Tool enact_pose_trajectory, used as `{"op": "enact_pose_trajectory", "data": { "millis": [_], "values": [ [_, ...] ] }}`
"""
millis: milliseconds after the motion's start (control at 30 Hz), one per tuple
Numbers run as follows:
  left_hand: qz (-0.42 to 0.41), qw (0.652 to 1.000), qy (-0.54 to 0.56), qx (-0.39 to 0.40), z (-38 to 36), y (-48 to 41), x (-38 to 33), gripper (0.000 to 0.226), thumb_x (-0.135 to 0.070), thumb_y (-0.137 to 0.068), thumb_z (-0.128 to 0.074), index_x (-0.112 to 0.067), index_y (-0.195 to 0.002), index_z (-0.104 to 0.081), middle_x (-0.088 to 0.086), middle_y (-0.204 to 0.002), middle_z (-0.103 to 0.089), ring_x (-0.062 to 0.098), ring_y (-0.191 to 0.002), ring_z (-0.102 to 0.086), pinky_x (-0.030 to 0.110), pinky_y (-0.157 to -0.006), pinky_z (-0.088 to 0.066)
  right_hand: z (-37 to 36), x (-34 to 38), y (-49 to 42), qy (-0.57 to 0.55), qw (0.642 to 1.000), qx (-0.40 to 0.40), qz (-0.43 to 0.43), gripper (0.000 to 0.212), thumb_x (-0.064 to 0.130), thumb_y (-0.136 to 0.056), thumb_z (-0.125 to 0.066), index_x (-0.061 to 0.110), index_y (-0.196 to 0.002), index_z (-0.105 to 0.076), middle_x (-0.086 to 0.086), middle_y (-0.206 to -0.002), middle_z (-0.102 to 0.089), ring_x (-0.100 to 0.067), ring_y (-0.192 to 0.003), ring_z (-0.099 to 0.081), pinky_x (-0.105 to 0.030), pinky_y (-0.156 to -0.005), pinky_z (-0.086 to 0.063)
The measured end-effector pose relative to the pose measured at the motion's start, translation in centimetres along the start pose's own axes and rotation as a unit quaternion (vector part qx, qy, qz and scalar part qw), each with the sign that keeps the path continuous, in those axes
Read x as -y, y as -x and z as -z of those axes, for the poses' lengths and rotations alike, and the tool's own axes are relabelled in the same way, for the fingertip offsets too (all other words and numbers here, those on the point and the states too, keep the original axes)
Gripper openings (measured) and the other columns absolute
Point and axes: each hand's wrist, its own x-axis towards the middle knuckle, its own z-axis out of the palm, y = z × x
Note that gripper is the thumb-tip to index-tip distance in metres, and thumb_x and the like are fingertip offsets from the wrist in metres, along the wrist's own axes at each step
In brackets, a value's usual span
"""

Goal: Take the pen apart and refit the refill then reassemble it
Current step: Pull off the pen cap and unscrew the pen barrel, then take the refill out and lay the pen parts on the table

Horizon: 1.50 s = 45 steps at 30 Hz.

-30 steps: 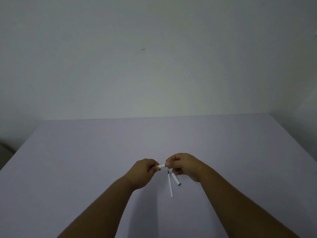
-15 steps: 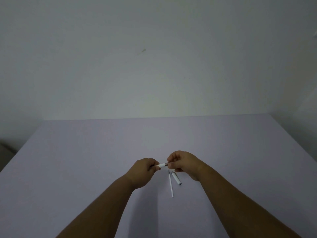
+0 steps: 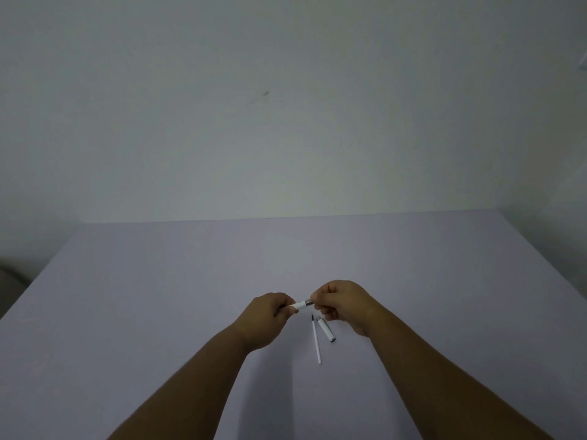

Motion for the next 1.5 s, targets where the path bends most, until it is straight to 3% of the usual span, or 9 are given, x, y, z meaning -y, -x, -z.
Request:
{"op": "enact_pose_trajectory", "data": {
  "millis": [100,300,567,733,833,933,1033,1100,1500],
  "values": [
    [0.011,1.0,0.023,0.001,0.0,-0.1,-0.2,0.016,-0.024,-0.095,-0.045,-0.021,-0.085,-0.056,-0.007,-0.071,-0.051,0.01,-0.065,-0.044,0.019,-0.056,-0.034,0.1,0.1,0.0,-0.043,0.998,-0.031,0.031,0.012,0.0,-0.081,-0.063,0.012,-0.08,-0.066,-0.006,-0.075,-0.063,-0.016,-0.067,-0.057,-0.023,-0.064,-0.053],
    [0.025,0.994,0.105,0.024,0.2,-0.1,-0.6,0.028,-0.019,-0.096,-0.038,-0.035,-0.114,-0.053,0.0,-0.066,-0.046,0.012,-0.056,-0.038,0.019,-0.053,-0.036,0.1,0.4,-0.2,-0.081,0.995,-0.047,0.029,0.013,-0.001,-0.081,-0.064,0.011,-0.085,-0.066,-0.007,-0.072,-0.061,-0.016,-0.063,-0.058,-0.023,-0.06,-0.056],
    [0.045,0.99,0.131,0.032,-0.2,-0.4,-0.7,0.029,-0.019,-0.098,-0.03,-0.033,-0.114,-0.049,0.002,-0.064,-0.037,0.011,-0.053,-0.031,0.021,-0.049,-0.031,0.3,0.3,-0.6,-0.161,0.984,-0.076,0.027,0.007,0.007,-0.084,-0.065,0.011,-0.078,-0.069,-0.006,-0.072,-0.064,-0.014,-0.062,-0.058,-0.022,-0.056,-0.055],
    [0.072,0.982,0.171,0.028,-0.7,-0.4,0.1,0.031,-0.018,-0.096,-0.029,-0.037,-0.107,-0.052,0.008,-0.072,-0.038,0.012,-0.054,-0.03,0.023,-0.05,-0.03,2.0,0.3,-1.6,-0.29,0.942,-0.166,0.042,0.013,0.003,-0.087,-0.059,0.009,-0.076,-0.064,-0.007,-0.067,-0.064,-0.015,-0.058,-0.059,-0.02,-0.05,-0.055],
    [0.09,0.976,0.193,0.031,-1.3,-0.4,0.5,0.032,-0.02,-0.094,-0.03,-0.042,-0.101,-0.053,0.008,-0.077,-0.04,0.013,-0.054,-0.031,0.023,-0.051,-0.032,2.9,-1.3,-2.3,-0.158,0.969,-0.19,0.006,0.005,0.004,-0.085,-0.061,0.008,-0.084,-0.061,-0.01,-0.073,-0.063,-0.017,-0.06,-0.059,-0.023,-0.054,-0.055],
    [0.103,0.972,0.21,0.036,-2.1,-0.4,0.9,0.033,-0.022,-0.093,-0.031,-0.046,-0.098,-0.053,0.007,-0.078,-0.042,0.013,-0.055,-0.032,0.023,-0.053,-0.033,2.9,-4.3,-3.1,0.052,0.978,-0.197,-0.048,0.017,0.002,-0.078,-0.069,0.005,-0.09,-0.057,-0.013,-0.073,-0.063,-0.018,-0.055,-0.061,-0.025,-0.05,-0.056],
    [0.109,0.969,0.219,0.042,-3.0,-0.5,1.2,0.033,-0.022,-0.094,-0.032,-0.048,-0.096,-0.053,0.007,-0.078,-0.041,0.013,-0.054,-0.031,0.022,-0.051,-0.033,2.6,-7.1,-3.7,0.282,0.943,-0.169,-0.05,0.01,0.009,-0.078,-0.066,0.007,-0.086,-0.06,-0.016,-0.085,-0.069,-0.026,-0.073,-0.065,-0.035,-0.071,-0.055],
    [0.113,0.968,0.218,0.046,-3.4,-0.7,1.4,0.032,-0.022,-0.094,-0.032,-0.047,-0.097,-0.053,0.007,-0.078,-0.041,0.012,-0.053,-0.032,0.022,-0.05,-0.033,2.4,-8.4,-3.9,0.372,0.913,-0.162,-0.043,0.012,0.012,-0.082,-0.061,0.009,-0.092,-0.065,-0.013,-0.096,-0.07,-0.026,-0.087,-0.065,-0.029,-0.074,-0.05],
    [0.128,0.965,0.22,0.06,-4.9,-0.9,2.0,0.031,-0.021,-0.095,-0.032,-0.043,-0.103,-0.053,0.005,-0.076,-0.043,0.011,-0.053,-0.033,0.018,-0.048,-0.033,2.2,-10.9,-4.1,0.408,0.899,-0.159,0.001,0.015,0.016,-0.084,-0.062,0.008,-0.096,-0.067,-0.012,-0.099,-0.068,-0.025,-0.092,-0.061,-0.032,-0.077,-0.048]
  ]
}}
